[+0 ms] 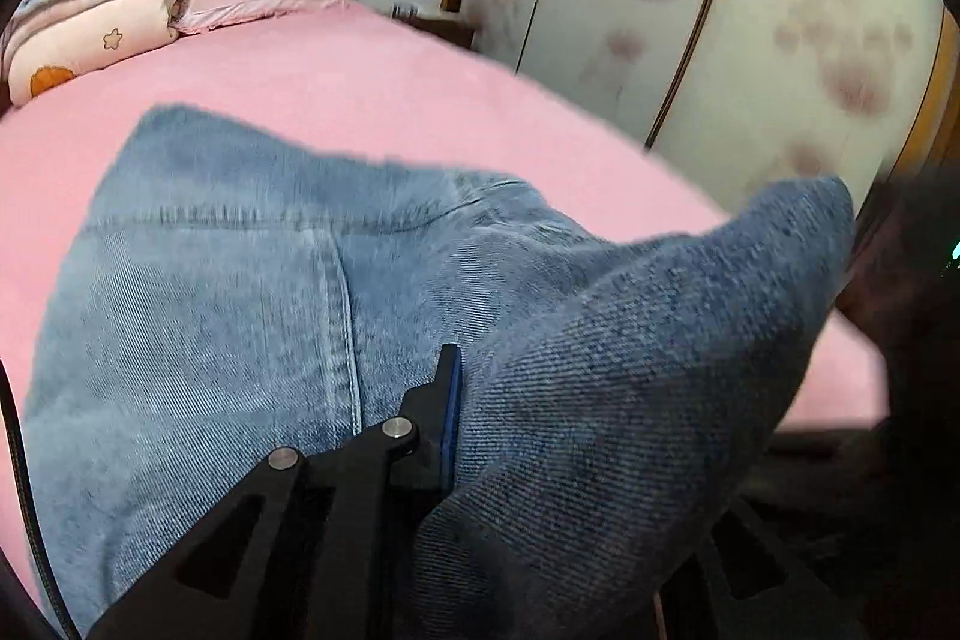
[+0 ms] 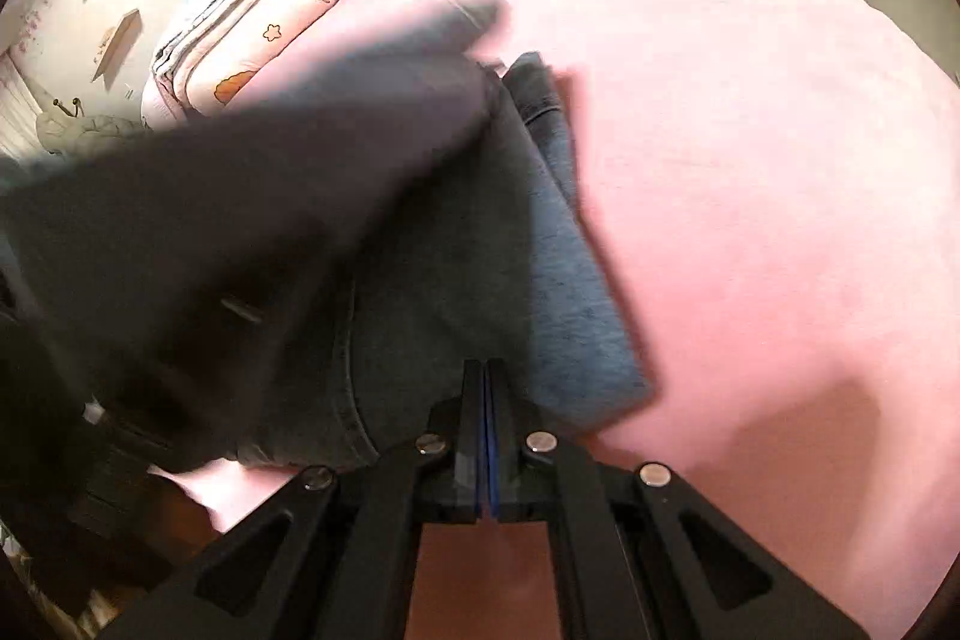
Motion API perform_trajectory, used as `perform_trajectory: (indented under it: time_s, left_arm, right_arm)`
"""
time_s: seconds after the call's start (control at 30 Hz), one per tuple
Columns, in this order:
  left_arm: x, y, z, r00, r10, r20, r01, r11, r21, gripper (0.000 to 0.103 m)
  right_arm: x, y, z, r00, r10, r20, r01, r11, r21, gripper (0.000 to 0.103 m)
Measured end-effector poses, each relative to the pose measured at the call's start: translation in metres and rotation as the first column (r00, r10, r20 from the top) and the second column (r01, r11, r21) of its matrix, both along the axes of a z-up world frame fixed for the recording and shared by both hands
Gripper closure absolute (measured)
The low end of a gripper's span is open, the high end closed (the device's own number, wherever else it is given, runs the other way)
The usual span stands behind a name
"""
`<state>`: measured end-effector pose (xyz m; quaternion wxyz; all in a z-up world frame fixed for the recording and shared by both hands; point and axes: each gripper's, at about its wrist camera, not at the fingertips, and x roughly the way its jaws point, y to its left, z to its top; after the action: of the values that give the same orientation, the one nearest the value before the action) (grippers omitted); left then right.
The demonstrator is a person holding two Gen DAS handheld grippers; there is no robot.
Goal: Fold large clothes
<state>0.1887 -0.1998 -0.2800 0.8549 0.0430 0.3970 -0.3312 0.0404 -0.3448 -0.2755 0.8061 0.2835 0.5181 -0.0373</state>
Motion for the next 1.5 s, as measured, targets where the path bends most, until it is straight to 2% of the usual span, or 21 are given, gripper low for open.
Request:
perform_trajectory:
  time_s: [0.13, 0.23, 0.27, 0.3, 0.33, 0.4, 0.43, 0.47, 0.53, 0.6, 0.67, 0.8, 0.87, 0.97, 1.1, 1.17, 1.33, 1.5]
  left_arm:
    - [0.003, -0.007, -0.008, 0.999, 0.013, -0.040, -0.012, 0.999, 0.030, 0.088]
    - [0.009, -0.012, -0.002, 0.997, 0.017, -0.071, -0.014, 0.999, 0.039, 0.082]
    - [0.020, -0.023, 0.006, 0.996, 0.010, -0.090, -0.007, 0.999, 0.034, 0.073]
    - [0.023, -0.022, 0.012, 0.993, -0.006, -0.122, 0.008, 1.000, 0.019, 0.059]
    - [0.025, -0.020, 0.020, 0.988, -0.010, -0.153, 0.011, 1.000, 0.008, 0.054]
    - [0.033, -0.017, 0.034, 0.979, -0.009, -0.205, 0.004, 1.000, -0.023, 0.036]
    - [0.029, -0.012, 0.041, 0.971, -0.015, -0.238, 0.004, 0.999, -0.049, 0.032]
    - [0.027, -0.007, 0.047, 0.963, -0.021, -0.268, 0.001, 0.997, -0.073, 0.029]
    - [0.022, 0.003, 0.059, 0.945, -0.044, -0.323, 0.008, 0.994, -0.111, 0.027]
    - [0.015, 0.012, 0.068, 0.939, -0.055, -0.341, 0.018, 0.994, -0.109, 0.027]
    - [0.010, 0.029, 0.076, 0.946, -0.023, -0.323, -0.004, 0.997, -0.083, 0.027]
    - [0.021, 0.078, 0.094, 0.966, 0.143, -0.217, -0.153, 0.988, -0.027, 0.027]
    - [0.035, 0.101, 0.091, 0.955, 0.237, -0.177, -0.236, 0.971, 0.023, 0.027]
    - [0.058, 0.123, 0.071, 0.925, 0.340, -0.171, -0.325, 0.939, 0.110, 0.026]
    - [0.067, 0.134, 0.045, 0.904, 0.373, -0.210, -0.343, 0.925, 0.165, 0.027]
    - [0.067, 0.135, 0.034, 0.896, 0.382, -0.227, -0.354, 0.922, 0.158, 0.027]
    - [0.067, 0.134, 0.022, 0.885, 0.401, -0.235, -0.382, 0.916, 0.127, 0.026]
    - [0.069, 0.134, 0.016, 0.889, 0.387, -0.245, -0.368, 0.922, 0.122, 0.025]
  right_arm:
    - [0.012, 0.010, 0.000, 0.999, 0.042, -0.020, -0.043, 0.999, -0.030, 0.102]
    - [0.027, 0.006, 0.003, 0.998, 0.052, -0.048, -0.053, 0.998, -0.017, 0.102]
    - [0.030, 0.003, 0.005, 0.997, 0.054, -0.061, -0.055, 0.998, -0.010, 0.102]
    - [0.029, -0.001, 0.007, 0.996, 0.054, -0.076, -0.055, 0.998, -0.008, 0.102]
    - [0.028, -0.005, 0.010, 0.995, 0.053, -0.090, -0.054, 0.998, -0.009, 0.101]
    - [0.028, -0.013, 0.018, 0.993, 0.045, -0.109, -0.048, 0.999, -0.023, 0.097]
    - [0.023, -0.020, 0.024, 0.993, 0.042, -0.114, -0.045, 0.999, -0.022, 0.089]
    - [0.020, -0.025, 0.030, 0.993, 0.036, -0.114, -0.038, 0.999, -0.017, 0.076]
    - [0.017, -0.034, 0.042, 0.994, 0.008, -0.113, -0.009, 1.000, -0.012, 0.062]
    - [0.011, -0.043, 0.051, 0.994, -0.020, -0.106, 0.023, 0.999, 0.028, 0.061]
    - [0.012, -0.047, 0.054, 0.994, -0.049, -0.095, 0.059, 0.992, 0.113, 0.061]
    - [0.018, -0.049, 0.043, 0.987, -0.118, -0.105, 0.143, 0.948, 0.283, 0.056]
    - [0.023, -0.049, 0.034, 0.984, -0.134, -0.114, 0.165, 0.931, 0.327, 0.053]
    - [0.031, -0.047, 0.018, 0.978, -0.132, -0.162, 0.188, 0.895, 0.405, 0.050]
    - [0.032, -0.041, 0.018, 0.980, -0.124, -0.153, 0.182, 0.873, 0.454, 0.043]
    - [0.033, -0.040, 0.019, 0.983, -0.110, -0.149, 0.168, 0.873, 0.459, 0.036]
    - [0.041, -0.032, 0.010, 0.976, -0.013, -0.216, 0.091, 0.930, 0.356, 0.035]
    - [0.036, -0.026, -0.009, 0.968, 0.013, -0.250, 0.089, 0.915, 0.394, 0.035]
